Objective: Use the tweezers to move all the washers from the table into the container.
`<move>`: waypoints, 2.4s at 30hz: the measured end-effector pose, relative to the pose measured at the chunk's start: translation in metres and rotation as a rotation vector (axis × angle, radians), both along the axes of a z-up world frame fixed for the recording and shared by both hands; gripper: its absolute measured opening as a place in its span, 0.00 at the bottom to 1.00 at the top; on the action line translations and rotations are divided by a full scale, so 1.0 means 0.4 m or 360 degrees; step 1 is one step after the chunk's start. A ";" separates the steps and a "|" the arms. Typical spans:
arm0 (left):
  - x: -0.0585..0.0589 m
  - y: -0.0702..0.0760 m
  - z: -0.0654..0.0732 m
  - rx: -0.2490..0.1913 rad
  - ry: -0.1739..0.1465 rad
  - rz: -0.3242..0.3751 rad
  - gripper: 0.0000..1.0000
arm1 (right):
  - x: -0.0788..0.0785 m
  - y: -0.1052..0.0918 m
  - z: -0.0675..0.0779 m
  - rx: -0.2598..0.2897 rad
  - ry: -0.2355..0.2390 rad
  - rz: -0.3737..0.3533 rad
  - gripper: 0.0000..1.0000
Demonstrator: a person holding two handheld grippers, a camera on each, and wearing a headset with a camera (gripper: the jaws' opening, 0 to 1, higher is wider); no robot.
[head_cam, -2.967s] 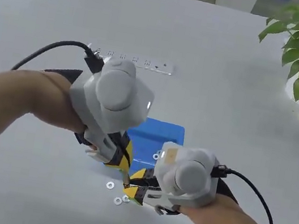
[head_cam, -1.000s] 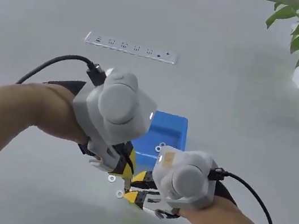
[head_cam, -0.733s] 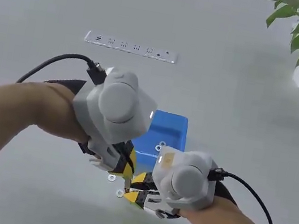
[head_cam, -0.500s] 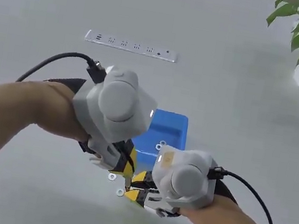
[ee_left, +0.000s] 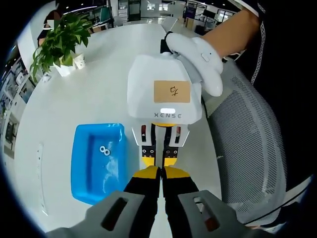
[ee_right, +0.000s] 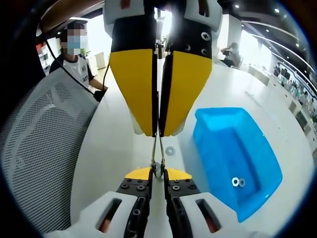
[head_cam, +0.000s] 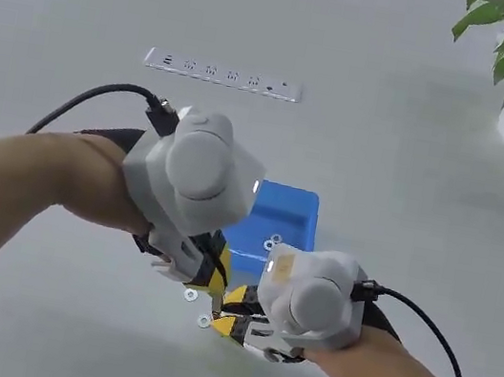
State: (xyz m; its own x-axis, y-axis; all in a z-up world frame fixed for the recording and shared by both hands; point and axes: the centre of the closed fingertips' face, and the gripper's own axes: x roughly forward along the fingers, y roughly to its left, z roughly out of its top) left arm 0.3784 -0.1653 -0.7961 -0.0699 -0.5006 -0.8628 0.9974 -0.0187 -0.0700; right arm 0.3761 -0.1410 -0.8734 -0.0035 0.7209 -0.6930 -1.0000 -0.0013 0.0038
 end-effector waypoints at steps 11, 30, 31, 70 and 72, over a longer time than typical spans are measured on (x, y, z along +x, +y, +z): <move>0.000 -0.002 0.000 0.0001 -0.0006 -0.0002 0.05 | 0.000 0.000 0.001 0.0009 -0.0012 -0.0002 0.09; -0.003 -0.003 0.012 0.0003 -0.0007 -0.0015 0.05 | -0.004 -0.003 0.012 -0.0001 -0.0015 0.0004 0.09; -0.002 -0.004 0.016 0.0002 -0.0011 -0.0017 0.05 | -0.003 -0.004 0.016 0.0000 -0.0017 0.0002 0.09; 0.026 -0.019 0.181 0.0022 -0.0110 -0.0039 0.05 | 0.034 -0.019 0.181 0.0048 -0.0067 -0.0030 0.09; 0.029 -0.020 0.187 0.0025 -0.0117 -0.0045 0.05 | 0.041 -0.020 0.188 0.0049 -0.0074 -0.0031 0.09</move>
